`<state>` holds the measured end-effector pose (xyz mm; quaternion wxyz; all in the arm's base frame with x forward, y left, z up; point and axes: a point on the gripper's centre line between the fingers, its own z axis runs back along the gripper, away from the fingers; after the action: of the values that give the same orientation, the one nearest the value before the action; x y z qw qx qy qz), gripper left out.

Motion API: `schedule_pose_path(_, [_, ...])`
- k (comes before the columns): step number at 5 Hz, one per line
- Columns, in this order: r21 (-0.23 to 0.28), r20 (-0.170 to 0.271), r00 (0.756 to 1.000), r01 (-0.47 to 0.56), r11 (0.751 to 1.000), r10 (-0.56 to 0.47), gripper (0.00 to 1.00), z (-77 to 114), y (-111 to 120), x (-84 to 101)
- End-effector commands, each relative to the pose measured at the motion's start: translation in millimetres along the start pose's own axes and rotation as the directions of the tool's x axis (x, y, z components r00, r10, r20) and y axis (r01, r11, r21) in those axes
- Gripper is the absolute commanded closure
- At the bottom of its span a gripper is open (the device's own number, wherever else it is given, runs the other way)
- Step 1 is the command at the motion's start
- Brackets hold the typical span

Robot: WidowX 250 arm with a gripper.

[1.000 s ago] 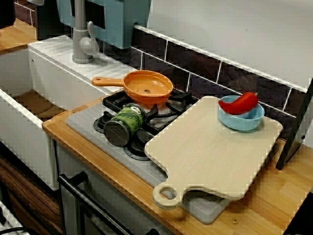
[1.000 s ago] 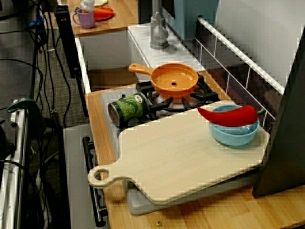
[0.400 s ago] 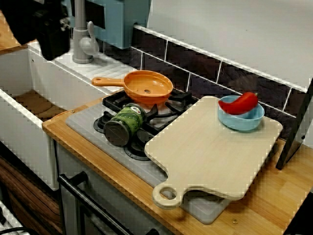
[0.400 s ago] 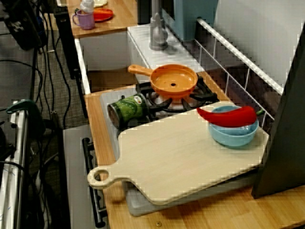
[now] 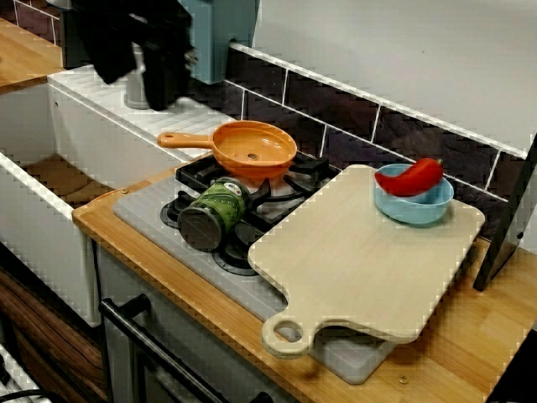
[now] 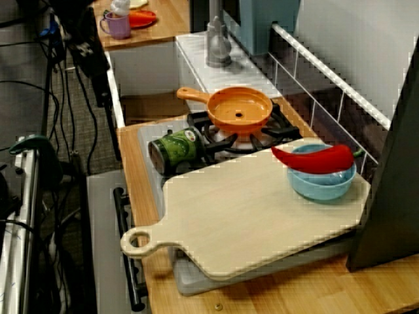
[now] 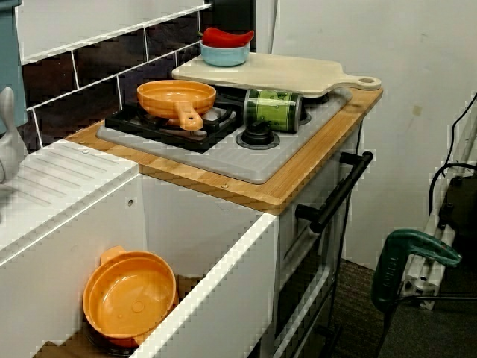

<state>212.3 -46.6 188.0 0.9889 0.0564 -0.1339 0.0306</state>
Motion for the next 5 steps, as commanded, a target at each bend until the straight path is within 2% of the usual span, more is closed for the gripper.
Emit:
schedule_pose_path(1, [-0.056,0.081,0.997,0.017,0.998,-0.012,0.0,-42.7,-1,41.2])
schedule_pose_path(2, [-0.124,0.081,0.997,0.006,0.992,0.005,0.0,-57.3,3,60.0])
schedule_pose_path(3, [-0.085,0.049,0.998,-0.023,0.996,0.027,0.0,-66.3,8,71.9])
schedule_pose_path(5, [-0.085,0.049,0.998,-0.023,0.996,0.027,0.0,-66.3,8,71.9])
